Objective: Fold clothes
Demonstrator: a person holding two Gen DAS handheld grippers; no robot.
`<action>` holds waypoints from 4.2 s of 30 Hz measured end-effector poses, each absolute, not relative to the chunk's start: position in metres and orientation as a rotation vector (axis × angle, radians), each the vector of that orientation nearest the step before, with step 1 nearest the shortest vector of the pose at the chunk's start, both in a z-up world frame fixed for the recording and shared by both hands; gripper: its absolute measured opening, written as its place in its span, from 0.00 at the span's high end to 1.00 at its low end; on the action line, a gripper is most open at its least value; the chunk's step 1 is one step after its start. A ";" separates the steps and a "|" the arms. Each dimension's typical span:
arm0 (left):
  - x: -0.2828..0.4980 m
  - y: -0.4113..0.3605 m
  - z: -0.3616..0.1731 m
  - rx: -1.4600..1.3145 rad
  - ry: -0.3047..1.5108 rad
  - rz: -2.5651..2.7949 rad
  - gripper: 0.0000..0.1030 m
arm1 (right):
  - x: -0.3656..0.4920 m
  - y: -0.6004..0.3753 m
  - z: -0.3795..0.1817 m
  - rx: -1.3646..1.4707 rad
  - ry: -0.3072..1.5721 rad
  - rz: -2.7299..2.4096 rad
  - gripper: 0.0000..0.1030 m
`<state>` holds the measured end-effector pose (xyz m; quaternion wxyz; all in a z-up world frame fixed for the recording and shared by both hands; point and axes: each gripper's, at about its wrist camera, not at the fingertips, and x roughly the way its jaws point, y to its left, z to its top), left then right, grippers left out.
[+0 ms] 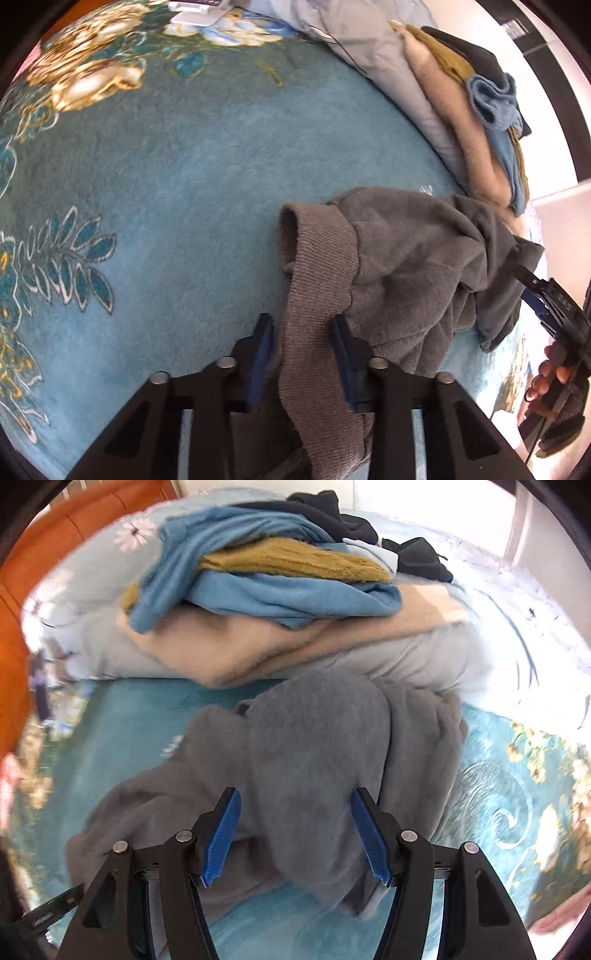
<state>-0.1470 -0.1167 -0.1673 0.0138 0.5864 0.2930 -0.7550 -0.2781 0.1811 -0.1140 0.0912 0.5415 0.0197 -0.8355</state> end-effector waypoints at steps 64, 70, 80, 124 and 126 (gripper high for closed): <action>-0.094 -0.242 -0.142 1.569 0.715 -2.259 0.90 | -0.159 0.350 -0.064 1.560 -0.309 -2.620 0.55; -0.090 -0.237 -0.142 1.576 0.709 -2.259 0.89 | -0.103 0.395 -0.075 1.626 -0.595 -2.562 0.55; -0.083 -0.232 -0.140 1.582 0.699 -2.252 0.88 | -0.107 0.371 -0.076 1.501 -0.667 -2.447 0.55; -0.090 -0.249 -0.124 1.612 0.916 -2.451 0.96 | -0.339 0.320 -0.049 1.507 -0.922 -2.550 0.97; -0.085 -0.238 -0.128 1.652 0.923 -2.476 0.93 | -0.334 0.322 -0.059 1.539 -0.929 -2.545 0.97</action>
